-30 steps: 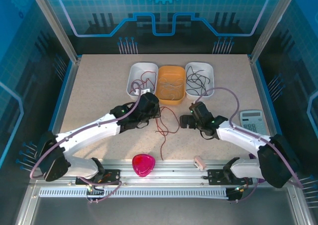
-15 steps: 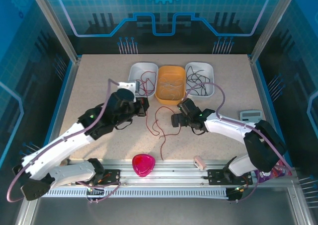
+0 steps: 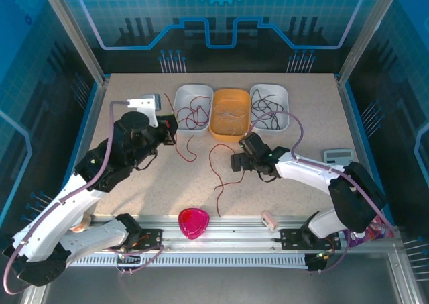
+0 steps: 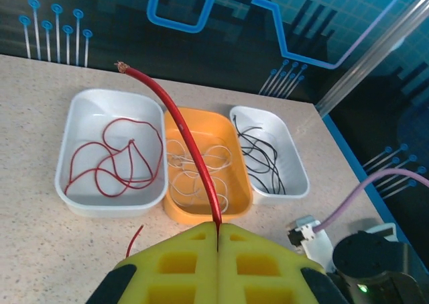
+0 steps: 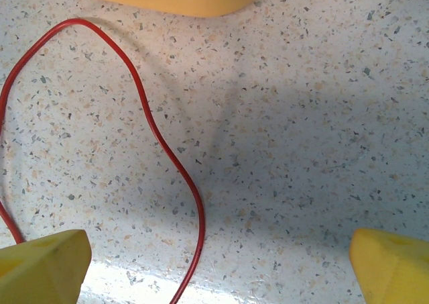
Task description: Untangle the cables
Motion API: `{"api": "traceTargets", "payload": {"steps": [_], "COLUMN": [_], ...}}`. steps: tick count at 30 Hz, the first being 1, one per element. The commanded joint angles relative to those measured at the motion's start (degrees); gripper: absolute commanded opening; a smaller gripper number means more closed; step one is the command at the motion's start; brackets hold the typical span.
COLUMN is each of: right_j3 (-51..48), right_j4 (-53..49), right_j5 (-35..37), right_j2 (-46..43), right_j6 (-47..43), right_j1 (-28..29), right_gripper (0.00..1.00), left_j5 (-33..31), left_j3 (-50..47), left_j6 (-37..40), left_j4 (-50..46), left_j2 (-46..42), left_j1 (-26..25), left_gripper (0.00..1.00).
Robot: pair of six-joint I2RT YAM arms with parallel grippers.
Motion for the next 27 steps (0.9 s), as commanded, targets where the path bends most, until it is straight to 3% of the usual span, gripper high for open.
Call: {"api": "traceTargets", "payload": {"steps": [1, 9, 27], "right_j3": [1.64, 1.69, 0.93], "right_j4": [-1.07, -1.53, -1.53], "right_j5": [1.22, 1.29, 1.83], "right_j2": [0.09, 0.05, -1.02], "right_j6": [0.23, 0.47, 1.91], "right_j1": [0.71, 0.69, 0.83], "right_gripper": [1.0, 1.0, 1.0], "left_j5": [-0.95, 0.18, 5.93], "left_j3": [0.75, 1.75, 11.88], "left_j6": [3.11, 6.03, 11.54], "left_j4": [3.97, 11.69, 18.22], "left_j2": [-0.54, 1.0, 13.17], "left_j1": [1.99, 6.42, 14.55], "left_gripper": [0.0, 0.0, 0.0]}}
